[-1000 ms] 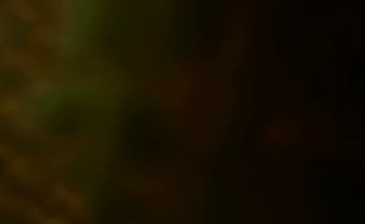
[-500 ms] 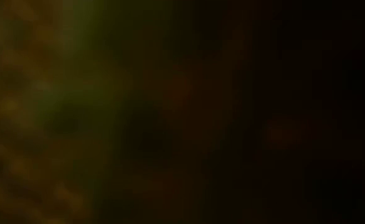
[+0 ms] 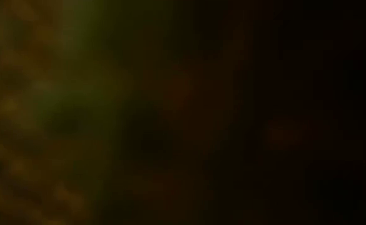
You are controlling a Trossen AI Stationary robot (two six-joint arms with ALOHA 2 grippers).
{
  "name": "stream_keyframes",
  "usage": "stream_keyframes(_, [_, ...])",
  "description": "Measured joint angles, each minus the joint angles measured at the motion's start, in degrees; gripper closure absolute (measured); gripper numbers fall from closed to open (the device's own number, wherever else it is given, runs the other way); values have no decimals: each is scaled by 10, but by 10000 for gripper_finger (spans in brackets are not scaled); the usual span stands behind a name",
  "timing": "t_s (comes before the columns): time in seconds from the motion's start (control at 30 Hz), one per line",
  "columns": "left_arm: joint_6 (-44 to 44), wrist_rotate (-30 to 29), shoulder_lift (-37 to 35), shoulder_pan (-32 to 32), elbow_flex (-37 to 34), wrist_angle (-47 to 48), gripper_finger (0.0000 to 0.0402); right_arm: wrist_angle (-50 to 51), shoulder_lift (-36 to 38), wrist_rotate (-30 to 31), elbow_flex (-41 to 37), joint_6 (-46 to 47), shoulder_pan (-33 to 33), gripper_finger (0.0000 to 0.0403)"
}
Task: Stack small to large cups/mugs on shelf
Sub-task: Put the yellow mug on the shelf
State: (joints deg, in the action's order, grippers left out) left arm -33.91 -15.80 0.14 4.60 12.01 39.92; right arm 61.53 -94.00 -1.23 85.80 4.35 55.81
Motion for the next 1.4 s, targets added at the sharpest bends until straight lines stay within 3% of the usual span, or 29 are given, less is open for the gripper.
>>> stream_keyframes(0.77, [0, 0, 0, 0, 0, 0, 381, -137, -36, 11, -81, 59, -34, 283])
stream_keyframes(1.2, [0, 0, 0, 0, 0, 0, 381, -155, -79, 16, -81, 61, -35, 283])
stream_keyframes(1.4, [0, 0, 0, 0, 0, 0, 381, -174, -82, 46, -82, 88, -37, 283])
